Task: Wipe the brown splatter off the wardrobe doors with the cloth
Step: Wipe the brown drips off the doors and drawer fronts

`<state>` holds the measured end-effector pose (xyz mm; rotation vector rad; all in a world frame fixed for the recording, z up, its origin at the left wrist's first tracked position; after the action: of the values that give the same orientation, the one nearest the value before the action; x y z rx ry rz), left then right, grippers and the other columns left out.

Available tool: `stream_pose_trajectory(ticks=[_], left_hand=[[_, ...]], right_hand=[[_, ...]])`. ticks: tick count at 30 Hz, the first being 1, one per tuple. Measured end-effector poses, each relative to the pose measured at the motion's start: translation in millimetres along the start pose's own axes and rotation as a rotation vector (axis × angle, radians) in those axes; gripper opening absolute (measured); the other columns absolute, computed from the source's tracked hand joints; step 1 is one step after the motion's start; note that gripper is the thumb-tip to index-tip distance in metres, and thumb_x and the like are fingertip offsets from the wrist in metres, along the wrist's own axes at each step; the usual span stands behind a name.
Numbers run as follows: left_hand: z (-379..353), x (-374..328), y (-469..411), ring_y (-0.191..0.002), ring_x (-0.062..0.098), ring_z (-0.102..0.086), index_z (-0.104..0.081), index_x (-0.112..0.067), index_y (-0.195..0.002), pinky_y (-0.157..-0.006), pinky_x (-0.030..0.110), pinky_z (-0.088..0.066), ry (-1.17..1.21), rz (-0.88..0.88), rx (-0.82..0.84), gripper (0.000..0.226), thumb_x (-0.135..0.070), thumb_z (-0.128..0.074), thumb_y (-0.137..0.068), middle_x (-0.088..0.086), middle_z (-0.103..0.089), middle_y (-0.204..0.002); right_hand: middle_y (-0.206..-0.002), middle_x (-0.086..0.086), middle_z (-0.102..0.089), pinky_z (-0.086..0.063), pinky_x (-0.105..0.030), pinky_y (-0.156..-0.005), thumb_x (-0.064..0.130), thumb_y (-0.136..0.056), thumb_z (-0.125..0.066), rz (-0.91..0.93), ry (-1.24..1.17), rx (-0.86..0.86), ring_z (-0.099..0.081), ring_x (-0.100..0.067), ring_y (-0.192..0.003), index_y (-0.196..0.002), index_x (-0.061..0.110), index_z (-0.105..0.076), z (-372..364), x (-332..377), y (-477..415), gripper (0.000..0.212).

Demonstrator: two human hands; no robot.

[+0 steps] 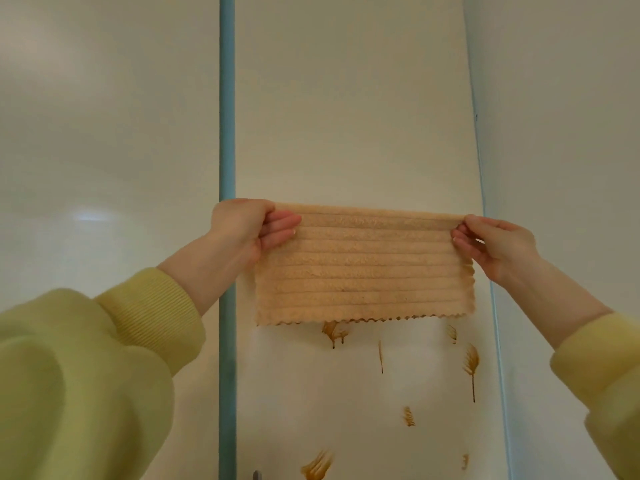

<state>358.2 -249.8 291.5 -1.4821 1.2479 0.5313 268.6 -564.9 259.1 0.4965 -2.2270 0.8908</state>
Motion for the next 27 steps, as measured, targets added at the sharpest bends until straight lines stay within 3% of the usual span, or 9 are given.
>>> stream_pose_trajectory(ticks=[2,9,13,19,22,24,27], left_hand=[[-4.7,-0.2,-14.3,-0.046,0.012,-0.065,-0.048,0.004,-0.102,-0.041,0.023,-0.052,0.001,-0.025,0.015,0.012,-0.001,-0.042,-0.094,0.013,-0.064,-0.072],[-11.8,-6.1,-45.5,-0.057,0.012,-0.069,-0.053,-0.006,-0.095,-0.06,0.027,-0.058,-0.026,-0.21,-0.02,0.01,-0.004,-0.045,-0.091,0.008,-0.067,-0.075],[-13.5,-11.3,-48.6,-0.063,0.014,-0.07,-0.052,-0.012,-0.084,-0.058,0.024,-0.057,-0.076,-0.338,-0.063,0.014,-0.005,-0.042,-0.092,0.008,-0.068,-0.079],[-17.8,-7.7,-42.6,-0.069,0.011,-0.07,-0.049,-0.014,-0.106,-0.067,0.024,-0.056,-0.162,-0.524,-0.203,0.018,-0.01,-0.042,-0.09,0.002,-0.067,-0.08],[-30.1,-4.6,-30.1,-0.082,0.012,-0.064,-0.041,-0.026,-0.112,-0.082,0.033,-0.05,-0.395,-0.715,-0.289,0.028,-0.031,-0.05,-0.087,-0.007,-0.062,-0.08],[-42.6,1.6,-21.0,-0.088,0.009,-0.058,-0.042,-0.03,-0.116,-0.08,0.029,-0.042,-0.655,-0.837,-0.333,0.032,-0.042,-0.051,-0.087,-0.008,-0.06,-0.091],[-62.5,15.4,-22.2,-0.105,0.021,-0.048,-0.054,-0.027,-0.117,-0.085,0.033,-0.034,-1.049,-1.0,-0.378,0.036,-0.046,-0.052,-0.087,0.005,-0.052,-0.112]], right_hand=[[-0.073,-0.008,-0.059,-0.056,-0.018,-0.055,0.007,-0.087,-0.06,0.022,0.008,-0.021,-0.062,-0.009,-0.053,-0.075,0.005,-0.056,-7.5,0.7,-12.3,0.013],[-0.07,-0.008,-0.058,-0.054,-0.016,-0.053,0.007,-0.087,-0.061,0.101,0.03,-0.043,-0.06,-0.006,-0.043,-0.074,0.004,-0.056,-28.9,4.4,-54.9,0.014],[-0.07,-0.007,-0.058,-0.053,-0.016,-0.053,0.008,-0.087,-0.061,0.118,0.009,-0.034,-0.06,-0.009,-0.052,-0.074,0.005,-0.055,-39.9,7.6,-72.7,0.014],[-0.07,-0.007,-0.06,-0.054,-0.017,-0.054,0.005,-0.083,-0.065,0.096,0.012,-0.014,-0.062,-0.007,-0.049,-0.079,0.006,-0.053,-46.6,-8.0,-88.5,0.012],[-0.081,-0.008,-0.062,-0.057,-0.024,-0.069,0.011,-0.079,-0.069,0.148,0.026,-0.008,-0.065,-0.012,-0.067,-0.099,0.01,-0.044,-43.8,-18.6,-95.9,0.032],[-0.088,-0.002,-0.064,-0.054,-0.03,-0.082,0.027,-0.074,-0.071,0.313,0.288,-0.052,-0.064,-0.013,-0.08,-0.092,0.02,-0.047,-43.0,-16.6,-94.5,0.031],[-0.085,0.014,-0.058,-0.041,-0.016,-0.077,0.039,-0.081,-0.062,0.643,0.649,0.005,-0.054,-0.004,-0.083,-0.089,0.022,-0.057,-59.2,-13.5,-72.2,0.019]])
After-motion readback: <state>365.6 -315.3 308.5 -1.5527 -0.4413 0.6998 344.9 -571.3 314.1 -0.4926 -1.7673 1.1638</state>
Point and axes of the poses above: each hand's wrist, its own y-axis away from the middle knuckle, its own z-axis out of the back of the hand, x = y × z, the point moved 6 cm from there along -y, towards the middle knuckle
